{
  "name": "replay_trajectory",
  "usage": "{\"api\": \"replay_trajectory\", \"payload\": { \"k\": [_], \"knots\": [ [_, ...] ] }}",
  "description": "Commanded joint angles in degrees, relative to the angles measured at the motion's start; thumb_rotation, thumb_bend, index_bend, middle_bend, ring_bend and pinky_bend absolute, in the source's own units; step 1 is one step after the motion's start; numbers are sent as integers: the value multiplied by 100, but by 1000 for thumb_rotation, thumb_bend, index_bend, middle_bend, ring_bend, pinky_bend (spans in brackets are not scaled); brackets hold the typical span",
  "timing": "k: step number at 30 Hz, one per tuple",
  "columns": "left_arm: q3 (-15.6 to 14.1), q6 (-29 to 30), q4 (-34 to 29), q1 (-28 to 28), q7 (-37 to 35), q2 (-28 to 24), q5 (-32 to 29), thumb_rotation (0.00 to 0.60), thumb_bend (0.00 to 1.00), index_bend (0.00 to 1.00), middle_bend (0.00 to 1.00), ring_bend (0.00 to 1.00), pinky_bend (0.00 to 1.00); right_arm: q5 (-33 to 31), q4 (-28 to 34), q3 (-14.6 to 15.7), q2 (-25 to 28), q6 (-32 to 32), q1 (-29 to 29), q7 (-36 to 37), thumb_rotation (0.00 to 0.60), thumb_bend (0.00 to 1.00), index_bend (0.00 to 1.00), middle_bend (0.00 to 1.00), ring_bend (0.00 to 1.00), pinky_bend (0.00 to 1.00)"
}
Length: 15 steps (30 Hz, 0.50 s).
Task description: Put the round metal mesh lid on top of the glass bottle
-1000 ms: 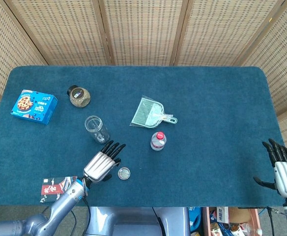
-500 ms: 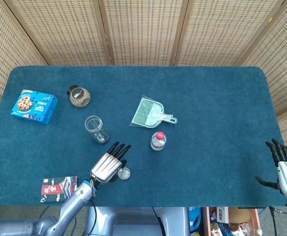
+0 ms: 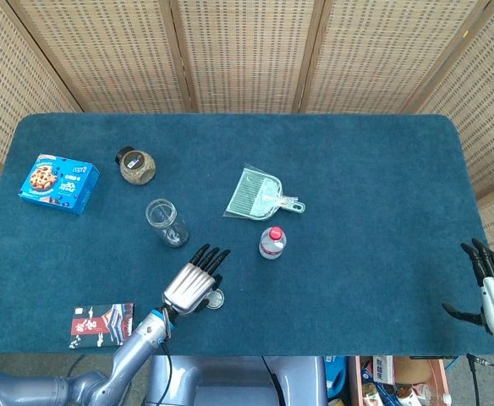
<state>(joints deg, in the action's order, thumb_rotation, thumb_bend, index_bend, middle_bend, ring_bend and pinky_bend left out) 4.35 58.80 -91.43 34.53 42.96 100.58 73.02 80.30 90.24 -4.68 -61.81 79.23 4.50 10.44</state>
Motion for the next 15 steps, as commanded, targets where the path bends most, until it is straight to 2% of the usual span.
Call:
{"api": "replay_trajectory", "payload": {
  "k": [1,15],
  "knots": [
    [2,-7,70,38,16,69,-61,600,279,532,0,0,0,-16,-13,-4,4,-20,2,33,600,50,86,0,0,0],
    [-15,-13,214,160,73,238,-241,600,316,548,0,0,0,-51,-66,-16,6,-84,13,141,600,49,86,0,0,0]
  ]
}}
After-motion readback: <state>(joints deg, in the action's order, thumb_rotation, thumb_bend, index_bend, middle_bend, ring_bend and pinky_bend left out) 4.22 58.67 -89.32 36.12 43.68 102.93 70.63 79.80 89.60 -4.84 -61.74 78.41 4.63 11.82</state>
